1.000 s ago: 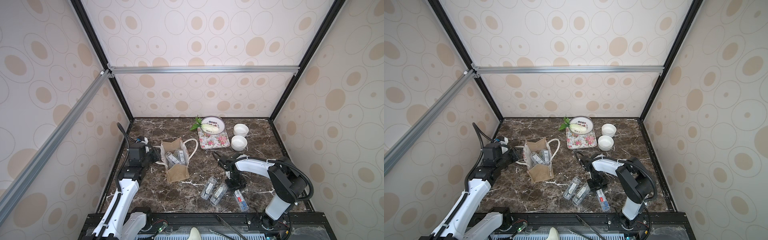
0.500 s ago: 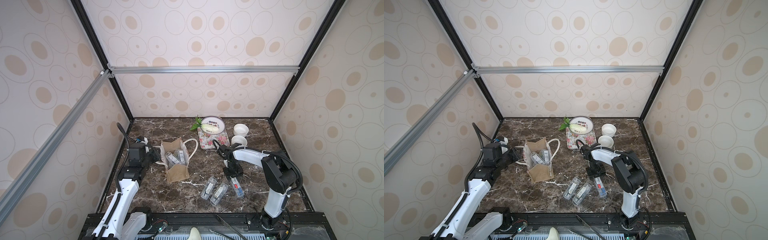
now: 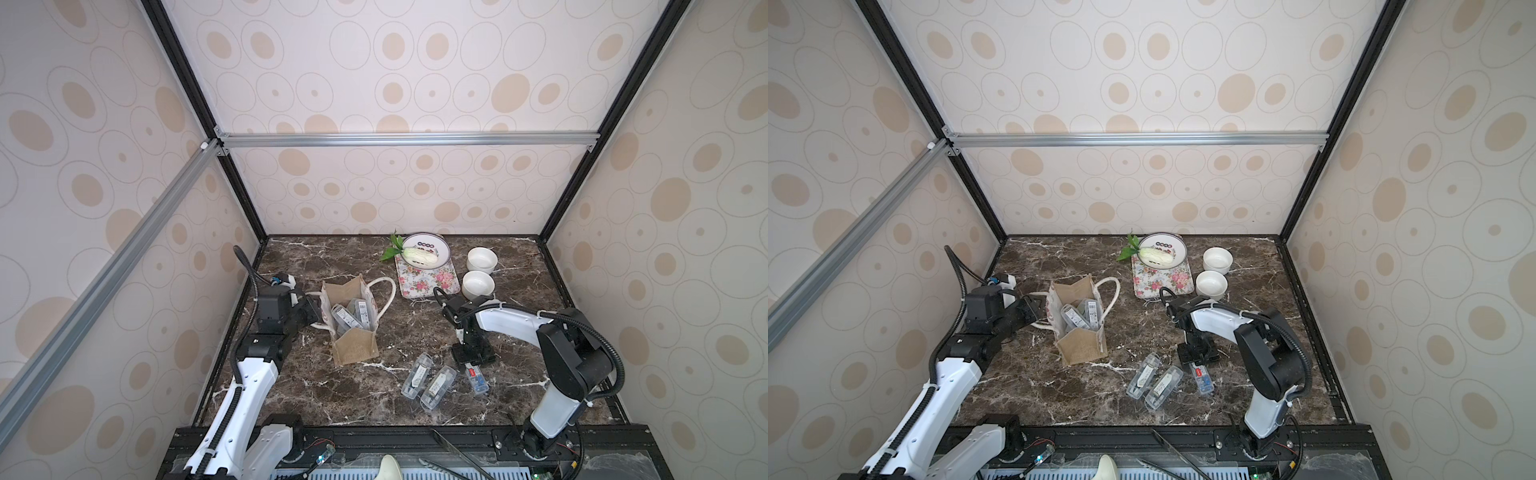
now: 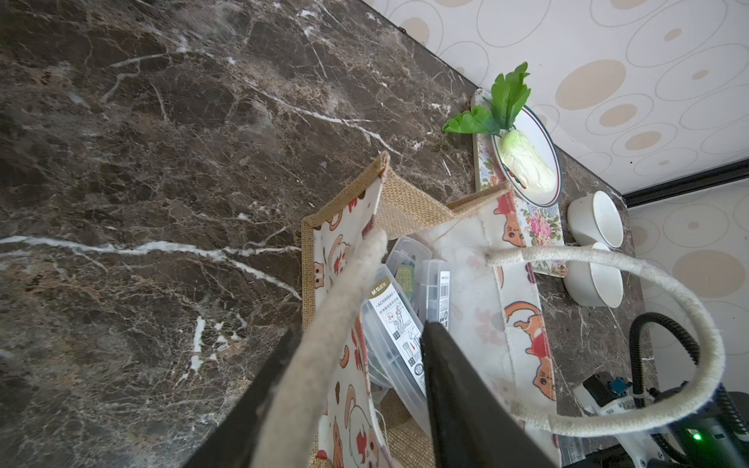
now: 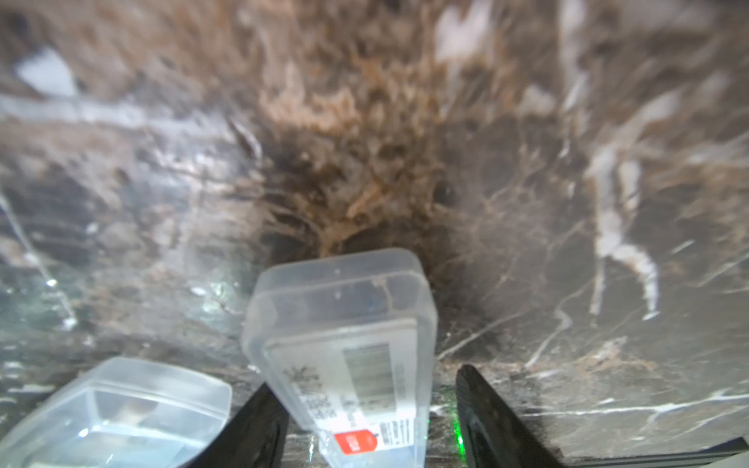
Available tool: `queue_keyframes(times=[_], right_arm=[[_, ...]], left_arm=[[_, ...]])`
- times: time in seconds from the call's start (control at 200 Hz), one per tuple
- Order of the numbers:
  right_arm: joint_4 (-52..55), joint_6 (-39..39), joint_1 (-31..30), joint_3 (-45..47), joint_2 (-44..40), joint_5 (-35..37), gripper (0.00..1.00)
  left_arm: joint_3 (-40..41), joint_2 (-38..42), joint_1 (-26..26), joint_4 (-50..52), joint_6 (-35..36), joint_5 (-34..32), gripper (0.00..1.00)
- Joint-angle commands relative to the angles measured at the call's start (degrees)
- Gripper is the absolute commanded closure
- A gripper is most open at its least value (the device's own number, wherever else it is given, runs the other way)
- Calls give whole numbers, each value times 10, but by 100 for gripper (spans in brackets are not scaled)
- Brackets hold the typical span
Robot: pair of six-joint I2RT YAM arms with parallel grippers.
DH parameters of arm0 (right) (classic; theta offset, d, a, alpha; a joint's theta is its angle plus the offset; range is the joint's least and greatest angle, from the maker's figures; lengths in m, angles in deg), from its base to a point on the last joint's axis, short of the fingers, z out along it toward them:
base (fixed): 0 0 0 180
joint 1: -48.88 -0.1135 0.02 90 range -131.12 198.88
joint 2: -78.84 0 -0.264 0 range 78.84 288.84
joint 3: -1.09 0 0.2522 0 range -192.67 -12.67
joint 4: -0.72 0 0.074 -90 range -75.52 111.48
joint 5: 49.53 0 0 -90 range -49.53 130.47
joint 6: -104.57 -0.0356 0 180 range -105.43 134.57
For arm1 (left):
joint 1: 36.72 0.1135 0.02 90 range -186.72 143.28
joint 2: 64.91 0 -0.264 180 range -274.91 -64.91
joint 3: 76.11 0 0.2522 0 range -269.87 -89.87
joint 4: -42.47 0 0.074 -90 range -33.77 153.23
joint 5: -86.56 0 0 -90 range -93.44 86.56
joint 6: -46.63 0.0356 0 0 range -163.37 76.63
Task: Put the compass set into the canvas bag
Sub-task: Pick up the compass set at the center of the board.
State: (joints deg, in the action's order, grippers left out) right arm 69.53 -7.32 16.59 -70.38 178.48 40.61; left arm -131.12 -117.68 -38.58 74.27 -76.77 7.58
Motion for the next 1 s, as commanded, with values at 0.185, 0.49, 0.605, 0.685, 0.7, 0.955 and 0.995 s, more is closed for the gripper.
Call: queue_keyframes(times=[0.185, 0.49, 0.605, 0.685, 0.7, 0.955, 0.995], right_arm=[[-10, -15, -4, 12, 15, 11, 51], [108, -6, -6, -152, -64, 86, 58], [121, 16, -18, -268, -70, 75, 58], [131, 31, -43, -366, -46, 74, 58], [134, 33, -49, -387, -39, 75, 58], [209, 86, -165, -775, 144, 111, 57], [211, 97, -178, -827, 173, 106, 57]], left_arm=[[-8, 7, 2, 4, 8, -5, 54], [-8, 7, 2, 4, 8, -6, 54], [-7, 6, 2, -1, 5, -3, 54], [-6, 4, 2, -4, 1, 1, 54], [-6, 2, 1, -5, 1, 2, 54], [-6, 0, 2, -6, -3, 10, 54], [-5, 0, 2, -6, -2, 10, 54]])
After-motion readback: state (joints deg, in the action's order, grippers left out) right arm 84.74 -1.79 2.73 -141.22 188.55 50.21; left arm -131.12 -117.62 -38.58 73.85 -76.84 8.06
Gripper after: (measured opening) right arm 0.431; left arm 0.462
